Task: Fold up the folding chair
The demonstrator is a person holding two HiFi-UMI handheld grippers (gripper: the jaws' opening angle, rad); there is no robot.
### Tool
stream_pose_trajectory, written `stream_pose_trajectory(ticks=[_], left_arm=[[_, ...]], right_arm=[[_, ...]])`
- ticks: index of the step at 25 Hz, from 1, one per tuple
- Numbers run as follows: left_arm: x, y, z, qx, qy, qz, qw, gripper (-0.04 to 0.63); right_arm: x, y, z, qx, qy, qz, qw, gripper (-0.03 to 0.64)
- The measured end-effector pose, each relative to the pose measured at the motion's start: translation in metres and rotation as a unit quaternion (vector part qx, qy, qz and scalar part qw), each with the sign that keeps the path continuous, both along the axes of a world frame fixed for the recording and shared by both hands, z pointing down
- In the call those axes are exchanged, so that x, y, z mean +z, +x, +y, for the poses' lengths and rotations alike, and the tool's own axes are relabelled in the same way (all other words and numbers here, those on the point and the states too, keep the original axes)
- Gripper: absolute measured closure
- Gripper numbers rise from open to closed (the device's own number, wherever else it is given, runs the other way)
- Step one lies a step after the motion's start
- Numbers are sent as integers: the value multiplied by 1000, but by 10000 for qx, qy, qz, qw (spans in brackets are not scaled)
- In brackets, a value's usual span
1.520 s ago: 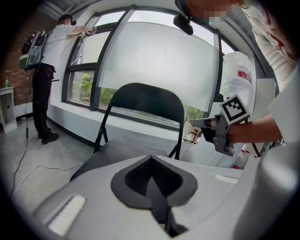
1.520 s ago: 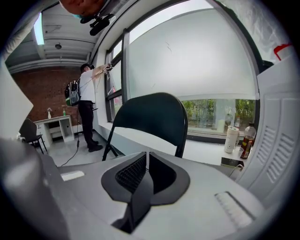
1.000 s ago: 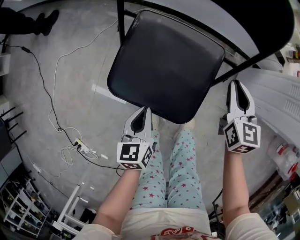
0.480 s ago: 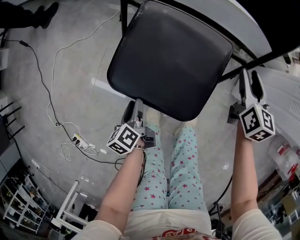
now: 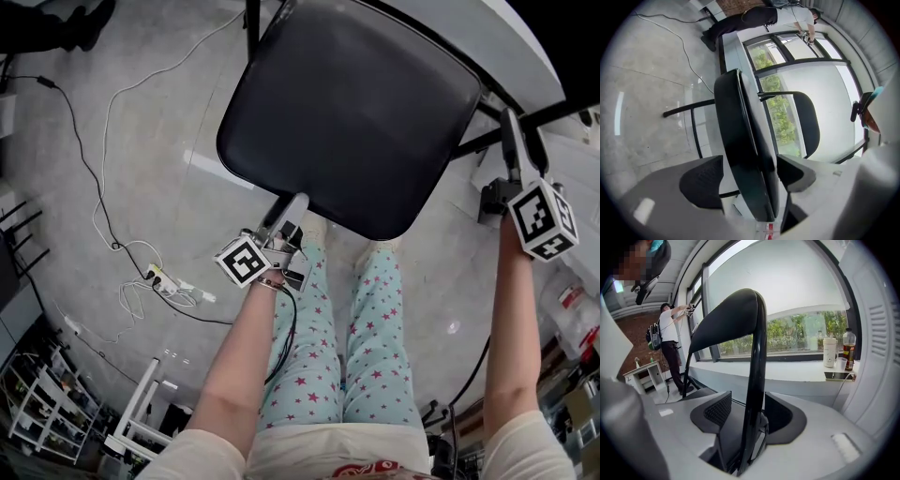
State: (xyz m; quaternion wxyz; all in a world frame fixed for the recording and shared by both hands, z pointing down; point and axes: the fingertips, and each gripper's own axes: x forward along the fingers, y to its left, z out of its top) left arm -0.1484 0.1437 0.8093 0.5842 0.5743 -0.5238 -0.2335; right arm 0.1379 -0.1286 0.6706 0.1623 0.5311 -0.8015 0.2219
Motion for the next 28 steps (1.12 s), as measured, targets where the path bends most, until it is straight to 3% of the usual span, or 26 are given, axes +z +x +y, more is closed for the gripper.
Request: stream_pose_trajectory(ticks=[3, 7, 12, 14, 17, 23, 24, 28], left_arm=[[6, 8, -10, 220, 19, 197, 9996, 247], [10, 14, -6, 1, 82, 1073, 9942, 247], [-4, -2, -25, -391, 820, 1686, 9815, 247], [-4, -7, -39, -532, 907, 1616, 9812, 247], [4, -6, -56, -557, 686, 1355, 9868, 258], [4, -7, -59, -621, 635, 1510, 9845, 294], [4, -8, -58, -627, 636, 1518, 9844, 298], [-2, -2, -58, -602, 666, 1742, 9806, 319]], right_arm=[[5, 3, -2, -4, -28, -1, 10000, 379], [12, 2, -1, -28, -38, -50, 10000, 408], [10, 2, -13, -66, 77, -116, 9999, 443], [7, 2, -18, -132, 121, -113, 9998, 437], [1, 2, -21, -112, 226, -207, 9995, 468], [-27, -1, -36, 18, 641, -396, 9972, 485], [-30, -1, -37, 30, 706, -408, 9967, 515], [-35, 7, -37, 257, 652, -611, 9957, 523]])
